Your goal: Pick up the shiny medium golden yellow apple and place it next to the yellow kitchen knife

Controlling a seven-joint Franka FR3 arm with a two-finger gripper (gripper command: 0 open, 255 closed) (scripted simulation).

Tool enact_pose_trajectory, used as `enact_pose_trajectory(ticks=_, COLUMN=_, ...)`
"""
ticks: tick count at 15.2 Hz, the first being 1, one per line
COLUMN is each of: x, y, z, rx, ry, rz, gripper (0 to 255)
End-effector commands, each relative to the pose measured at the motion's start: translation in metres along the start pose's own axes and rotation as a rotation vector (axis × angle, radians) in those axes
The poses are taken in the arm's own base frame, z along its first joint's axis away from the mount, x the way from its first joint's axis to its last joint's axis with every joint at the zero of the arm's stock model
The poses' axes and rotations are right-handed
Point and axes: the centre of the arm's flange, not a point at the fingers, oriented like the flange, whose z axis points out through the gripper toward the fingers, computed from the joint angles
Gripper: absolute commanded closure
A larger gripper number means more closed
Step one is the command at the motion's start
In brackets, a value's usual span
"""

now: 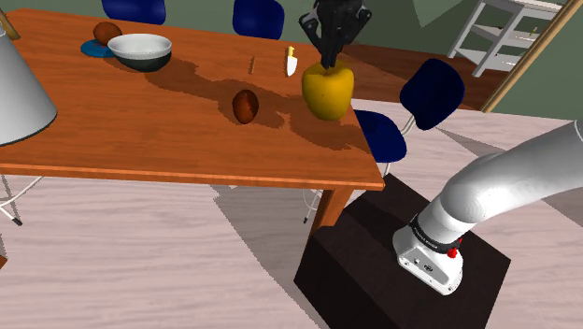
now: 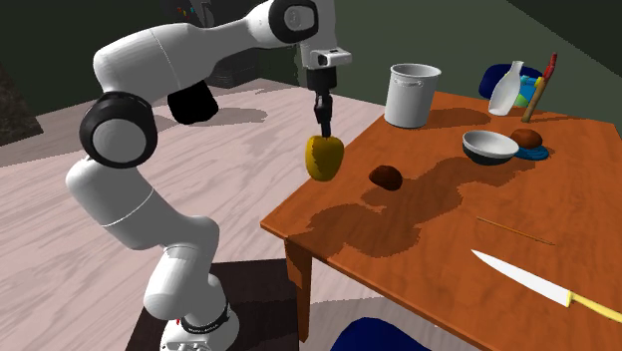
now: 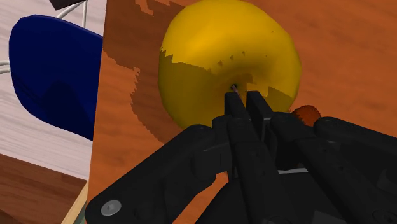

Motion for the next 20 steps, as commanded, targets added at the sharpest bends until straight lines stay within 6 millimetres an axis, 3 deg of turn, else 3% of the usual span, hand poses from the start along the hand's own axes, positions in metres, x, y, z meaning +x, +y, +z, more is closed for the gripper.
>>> enact_pose_trajectory(ticks=1, x=0.003, y=0.003, z=-0.011, rx=0.000, ry=0.000, rz=0.000, gripper=255)
enact_pose_trajectory(ticks=16, x=0.014, y=0.016, z=-0.088, rx=0.000, ry=0.000, rz=0.000, gripper=255)
enact_pose_trajectory(ticks=17, x=0.015, y=0.016, z=-0.089, rx=0.000, ry=0.000, rz=0.000, gripper=255)
enact_pose_trajectory(ticks=20, x=0.044, y=0.036, z=-0.072, rx=0.000, ry=0.000, rz=0.000, gripper=255)
